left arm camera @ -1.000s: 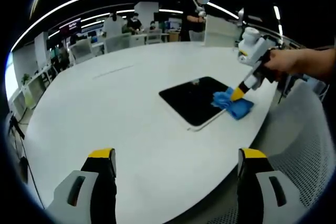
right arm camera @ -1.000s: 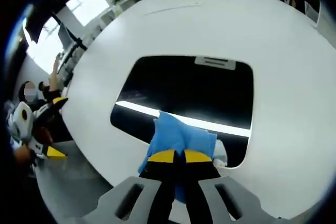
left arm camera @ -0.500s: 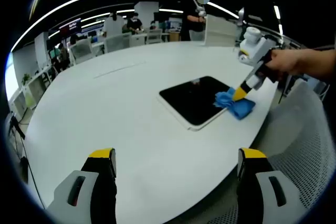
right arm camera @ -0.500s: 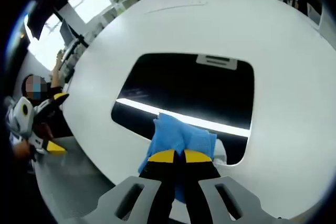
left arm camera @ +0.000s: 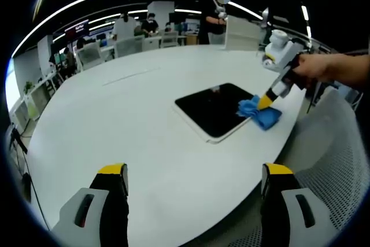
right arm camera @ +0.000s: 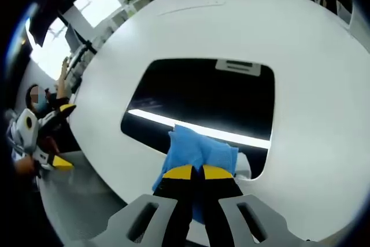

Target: Wipe the mirror surface with the cleaning cloth until all visible marks leave the cleaned area.

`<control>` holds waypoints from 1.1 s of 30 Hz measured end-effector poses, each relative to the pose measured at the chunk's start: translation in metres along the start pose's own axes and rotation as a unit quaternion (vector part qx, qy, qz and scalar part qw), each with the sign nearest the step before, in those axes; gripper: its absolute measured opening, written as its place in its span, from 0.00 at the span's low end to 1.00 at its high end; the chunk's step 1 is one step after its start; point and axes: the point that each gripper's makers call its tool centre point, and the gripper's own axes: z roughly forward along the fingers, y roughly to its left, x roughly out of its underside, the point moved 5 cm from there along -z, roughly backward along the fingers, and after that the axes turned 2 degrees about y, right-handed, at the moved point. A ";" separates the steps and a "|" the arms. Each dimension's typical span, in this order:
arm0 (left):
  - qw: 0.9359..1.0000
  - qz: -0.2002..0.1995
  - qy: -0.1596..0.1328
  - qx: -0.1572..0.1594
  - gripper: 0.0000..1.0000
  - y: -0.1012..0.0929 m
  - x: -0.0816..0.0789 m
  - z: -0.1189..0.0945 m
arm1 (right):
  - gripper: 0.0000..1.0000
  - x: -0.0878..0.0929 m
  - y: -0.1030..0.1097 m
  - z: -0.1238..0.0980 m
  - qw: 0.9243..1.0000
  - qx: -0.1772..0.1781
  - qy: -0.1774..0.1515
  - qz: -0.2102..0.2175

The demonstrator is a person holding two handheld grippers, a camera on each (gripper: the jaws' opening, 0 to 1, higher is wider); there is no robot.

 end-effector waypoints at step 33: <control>1.000 0.002 0.006 0.001 0.96 -0.001 0.001 0.000 | 0.00 0.006 -0.023 -0.009 1.000 0.011 0.001 0.018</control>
